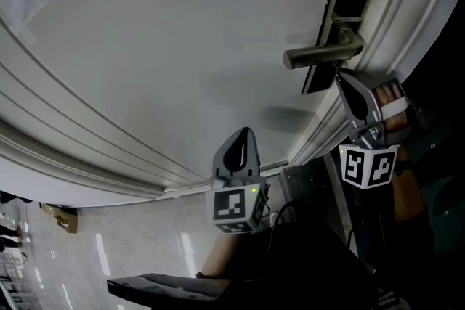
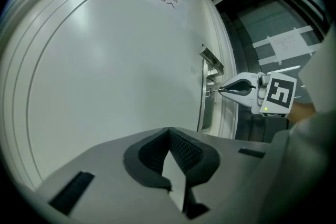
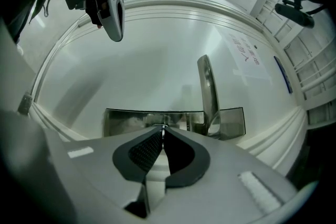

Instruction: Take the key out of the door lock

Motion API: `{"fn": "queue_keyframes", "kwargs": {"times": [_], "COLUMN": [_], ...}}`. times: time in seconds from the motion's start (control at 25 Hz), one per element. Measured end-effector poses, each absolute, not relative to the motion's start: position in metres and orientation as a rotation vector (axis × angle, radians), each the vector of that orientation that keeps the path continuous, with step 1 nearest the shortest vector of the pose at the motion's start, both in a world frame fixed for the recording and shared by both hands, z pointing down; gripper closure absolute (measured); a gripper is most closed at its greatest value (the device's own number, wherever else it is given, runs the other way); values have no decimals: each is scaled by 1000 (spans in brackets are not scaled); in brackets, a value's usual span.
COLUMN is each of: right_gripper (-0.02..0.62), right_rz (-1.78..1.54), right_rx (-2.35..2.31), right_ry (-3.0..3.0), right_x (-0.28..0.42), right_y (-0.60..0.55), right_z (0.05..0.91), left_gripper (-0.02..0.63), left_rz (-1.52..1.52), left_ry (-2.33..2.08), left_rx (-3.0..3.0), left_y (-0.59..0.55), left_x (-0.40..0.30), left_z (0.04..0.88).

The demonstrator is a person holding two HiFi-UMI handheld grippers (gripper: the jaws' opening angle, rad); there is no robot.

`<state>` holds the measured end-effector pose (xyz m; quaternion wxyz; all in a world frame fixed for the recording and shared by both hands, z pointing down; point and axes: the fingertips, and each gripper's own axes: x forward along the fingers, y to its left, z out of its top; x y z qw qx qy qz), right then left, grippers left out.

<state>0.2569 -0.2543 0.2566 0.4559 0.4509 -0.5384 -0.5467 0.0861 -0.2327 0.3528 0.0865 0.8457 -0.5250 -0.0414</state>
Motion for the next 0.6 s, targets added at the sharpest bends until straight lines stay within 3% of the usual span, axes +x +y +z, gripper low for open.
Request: {"fn": "queue_keyframes", "kwargs": {"times": [0.6], "right_gripper": [584], "right_rz": [-1335], "right_rx": [1117], "right_ry": [-1325], "right_x": [257], "right_y": [-247], "right_z": [257], "left_gripper": [606], "left_rz": [-127], "left_ry": [-1532], "left_rx": [2539], "left_y": [-221], "left_x": [93], "left_z": [351]}}
